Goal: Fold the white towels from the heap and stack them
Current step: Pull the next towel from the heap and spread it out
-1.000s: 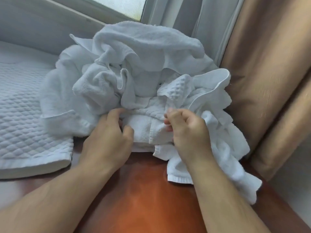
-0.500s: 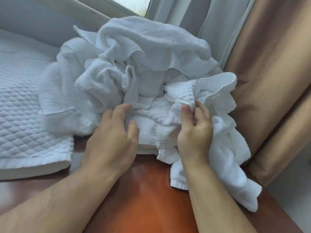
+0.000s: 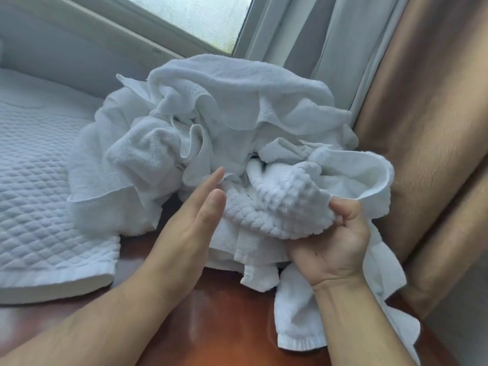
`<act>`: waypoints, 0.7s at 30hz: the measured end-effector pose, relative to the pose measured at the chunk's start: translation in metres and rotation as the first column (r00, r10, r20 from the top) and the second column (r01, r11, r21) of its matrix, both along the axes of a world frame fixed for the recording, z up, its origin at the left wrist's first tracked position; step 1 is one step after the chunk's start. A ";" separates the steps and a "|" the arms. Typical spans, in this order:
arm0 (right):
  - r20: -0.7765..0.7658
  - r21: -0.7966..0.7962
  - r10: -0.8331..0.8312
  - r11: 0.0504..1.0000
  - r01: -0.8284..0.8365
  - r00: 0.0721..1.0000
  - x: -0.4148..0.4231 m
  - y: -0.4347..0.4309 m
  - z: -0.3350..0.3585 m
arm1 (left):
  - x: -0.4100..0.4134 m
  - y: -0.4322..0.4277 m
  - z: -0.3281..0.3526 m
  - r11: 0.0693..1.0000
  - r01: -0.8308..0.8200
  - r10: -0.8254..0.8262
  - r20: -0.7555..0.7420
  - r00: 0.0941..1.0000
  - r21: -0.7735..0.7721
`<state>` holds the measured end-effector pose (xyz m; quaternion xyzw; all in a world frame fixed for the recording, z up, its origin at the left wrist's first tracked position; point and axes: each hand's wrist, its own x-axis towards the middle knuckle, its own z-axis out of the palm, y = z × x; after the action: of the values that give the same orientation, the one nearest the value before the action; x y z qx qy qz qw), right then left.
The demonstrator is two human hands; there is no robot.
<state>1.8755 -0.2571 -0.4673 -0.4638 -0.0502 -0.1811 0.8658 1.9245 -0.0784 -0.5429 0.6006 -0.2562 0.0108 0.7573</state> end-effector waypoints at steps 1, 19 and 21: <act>-0.004 -0.016 0.002 1.000 -0.002 1.000 0.000 0.000 0.000 | 0.000 0.000 0.001 1.000 0.003 -0.003 0.004 1.000 0.010; -0.228 -0.417 0.438 0.763 -0.494 0.870 0.006 0.006 -0.012 | -0.002 0.004 0.031 0.981 0.192 -0.171 -0.341 0.924 0.027; -0.208 -0.405 0.420 0.785 -0.469 0.883 0.006 0.004 -0.014 | -0.001 0.004 0.029 0.986 0.165 -0.146 -0.350 0.925 0.025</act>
<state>1.8814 -0.2529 -0.4809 -0.6325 -0.1516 0.0694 0.7564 1.9239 -0.0747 -0.5137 0.5911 -0.1655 -0.1620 0.7726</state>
